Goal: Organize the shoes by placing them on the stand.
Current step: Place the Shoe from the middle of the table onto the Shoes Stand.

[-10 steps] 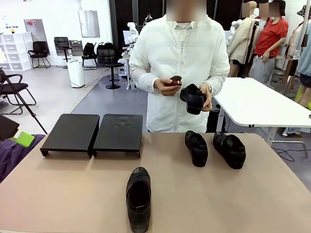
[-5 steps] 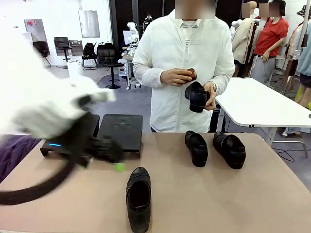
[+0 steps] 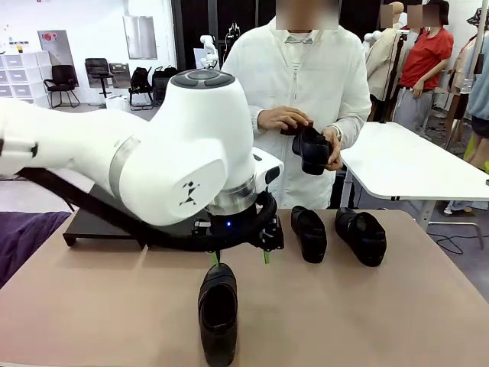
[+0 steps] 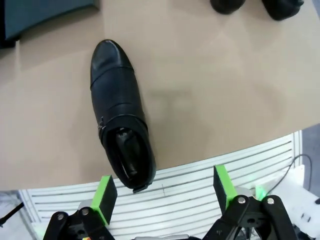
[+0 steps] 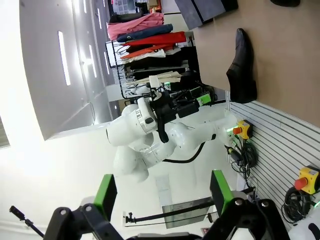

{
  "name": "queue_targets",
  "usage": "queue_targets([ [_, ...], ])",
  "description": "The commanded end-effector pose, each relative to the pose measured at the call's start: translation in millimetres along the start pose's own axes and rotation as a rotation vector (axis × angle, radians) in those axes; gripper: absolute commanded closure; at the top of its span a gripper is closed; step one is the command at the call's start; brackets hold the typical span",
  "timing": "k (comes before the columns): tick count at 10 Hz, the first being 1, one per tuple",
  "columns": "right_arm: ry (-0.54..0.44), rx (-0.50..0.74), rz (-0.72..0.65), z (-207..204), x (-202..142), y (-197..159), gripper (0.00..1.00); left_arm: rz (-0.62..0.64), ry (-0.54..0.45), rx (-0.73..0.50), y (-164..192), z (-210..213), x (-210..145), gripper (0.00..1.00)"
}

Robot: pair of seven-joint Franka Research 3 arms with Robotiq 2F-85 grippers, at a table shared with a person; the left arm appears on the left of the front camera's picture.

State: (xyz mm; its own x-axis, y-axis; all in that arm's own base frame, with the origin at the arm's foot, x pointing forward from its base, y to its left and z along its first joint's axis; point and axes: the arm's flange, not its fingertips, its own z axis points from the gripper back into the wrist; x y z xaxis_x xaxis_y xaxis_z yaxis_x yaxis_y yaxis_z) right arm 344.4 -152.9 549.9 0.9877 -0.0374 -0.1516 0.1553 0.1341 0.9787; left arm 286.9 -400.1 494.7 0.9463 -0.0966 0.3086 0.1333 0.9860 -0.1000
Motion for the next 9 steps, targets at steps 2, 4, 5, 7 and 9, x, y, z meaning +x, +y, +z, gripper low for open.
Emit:
queue_targets([
  [2, 0.010, -0.007, 0.008, 2.3, -0.2, 2.2, 0.00, 0.024, -0.054, 0.021, 5.0, 9.4, -21.6, 0.00],
  [4, 0.010, -0.007, 0.008, 2.3, -0.2, 2.2, 0.00, -0.032, 0.041, -0.034, 2.1, -20.2, 12.5, 0.00],
  [5, 0.010, -0.007, 0.008, 2.3, -0.2, 2.2, 0.00, 0.041, 0.051, -0.014, 9.0, -43.8, 33.5, 0.00],
  [7, 0.010, -0.007, 0.008, 2.3, -0.2, 2.2, 0.00, 0.114, 0.106, -0.023, 20.0, -78.5, 56.2, 0.00],
  [9, 0.010, -0.007, 0.008, 2.3, -0.2, 2.2, 0.00, 0.144, 0.199, 0.016, 21.2, -103.7, 53.4, 0.00],
])
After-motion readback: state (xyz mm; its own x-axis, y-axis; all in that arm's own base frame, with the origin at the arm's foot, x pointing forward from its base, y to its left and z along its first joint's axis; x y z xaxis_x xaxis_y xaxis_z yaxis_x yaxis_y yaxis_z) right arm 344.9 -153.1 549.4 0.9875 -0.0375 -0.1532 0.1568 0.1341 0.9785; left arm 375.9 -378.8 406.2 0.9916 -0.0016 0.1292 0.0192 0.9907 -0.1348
